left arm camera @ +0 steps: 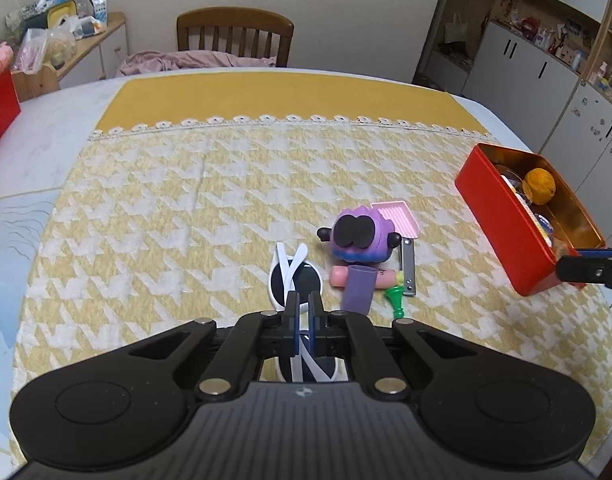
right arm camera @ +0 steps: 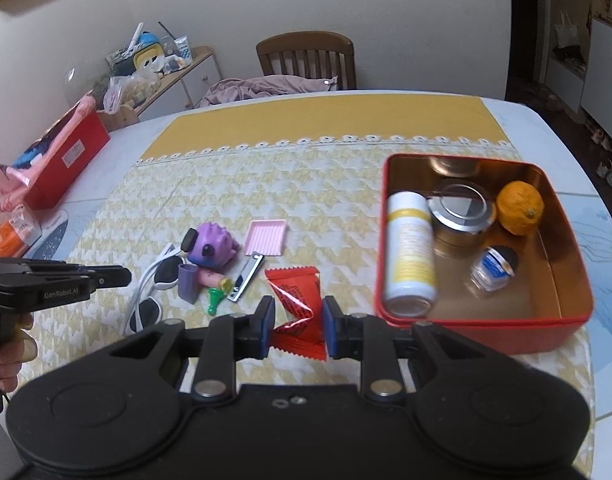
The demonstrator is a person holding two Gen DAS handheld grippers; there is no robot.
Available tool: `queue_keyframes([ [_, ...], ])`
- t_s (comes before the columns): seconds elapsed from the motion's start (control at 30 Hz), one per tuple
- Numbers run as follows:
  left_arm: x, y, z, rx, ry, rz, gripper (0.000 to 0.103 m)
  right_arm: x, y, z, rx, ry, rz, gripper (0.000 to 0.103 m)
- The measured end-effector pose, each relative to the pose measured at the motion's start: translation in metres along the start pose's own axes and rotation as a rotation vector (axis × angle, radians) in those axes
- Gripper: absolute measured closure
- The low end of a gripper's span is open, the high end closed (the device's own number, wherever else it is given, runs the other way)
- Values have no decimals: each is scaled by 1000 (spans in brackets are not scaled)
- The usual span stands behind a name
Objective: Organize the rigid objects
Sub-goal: 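Carry the sunglasses with the left tool while the right tool carries the packet to the red box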
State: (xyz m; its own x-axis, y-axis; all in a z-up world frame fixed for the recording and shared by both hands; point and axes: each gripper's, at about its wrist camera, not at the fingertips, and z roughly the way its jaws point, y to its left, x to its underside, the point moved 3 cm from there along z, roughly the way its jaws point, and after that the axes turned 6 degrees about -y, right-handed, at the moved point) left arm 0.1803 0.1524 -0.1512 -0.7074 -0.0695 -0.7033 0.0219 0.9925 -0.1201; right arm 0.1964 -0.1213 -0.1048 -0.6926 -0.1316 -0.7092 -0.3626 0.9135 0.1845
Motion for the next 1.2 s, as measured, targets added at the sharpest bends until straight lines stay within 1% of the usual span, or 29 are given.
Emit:
queue_keyframes([
  [0.03,1,-1,0,3,2,1,99,1,-3,-1,-2,1,8,79],
  [0.07,1,-1,0,5,7,-1,96,3,-6,-2,-4,2,15,79],
  [0.13,3,-2,3,5,19,-3,82,6,-11,-3,-7,7,28,79],
  [0.2,7,-2,7,9,31,-6,52,10,-14,-3,-11,13,40,79],
  [0.23,10,-3,8,11,32,-6,47,11,-15,-3,-12,16,42,79],
  [0.27,13,-5,8,15,28,2,44,12,-15,-3,-14,18,45,79],
  [0.37,24,-12,17,-11,61,66,44,17,-16,-4,-17,24,42,78],
  [0.47,35,-20,27,-33,74,125,44,20,-17,-4,-12,33,44,79],
  [0.53,39,-23,33,-51,74,145,44,21,-19,-4,-6,36,51,78],
  [0.6,38,-26,35,-57,57,158,45,22,-21,-4,-4,39,58,78],
  [0.67,38,-25,36,-51,51,149,46,23,-21,-4,0,41,56,78],
  [0.7,37,-25,36,-47,47,142,48,23,-20,-5,1,41,55,78],
  [0.73,37,-24,36,-46,43,140,52,24,-20,-5,2,41,54,78],
  [0.77,36,-23,36,-49,38,141,59,24,-20,-5,3,41,54,78],
  [0.8,36,-22,36,-49,36,141,62,24,-19,-5,3,42,53,78],
  [0.9,35,-21,36,-37,35,148,62,25,-18,-5,3,44,51,78],
  [1.0,35,-22,35,-43,32,161,63,24,-15,-5,3,42,47,78],
  [1.07,34,-19,33,-51,32,143,63,21,-14,-6,3,35,43,79],
  [1.2,28,-10,24,-42,21,78,63,14,-15,-10,11,12,39,79],
])
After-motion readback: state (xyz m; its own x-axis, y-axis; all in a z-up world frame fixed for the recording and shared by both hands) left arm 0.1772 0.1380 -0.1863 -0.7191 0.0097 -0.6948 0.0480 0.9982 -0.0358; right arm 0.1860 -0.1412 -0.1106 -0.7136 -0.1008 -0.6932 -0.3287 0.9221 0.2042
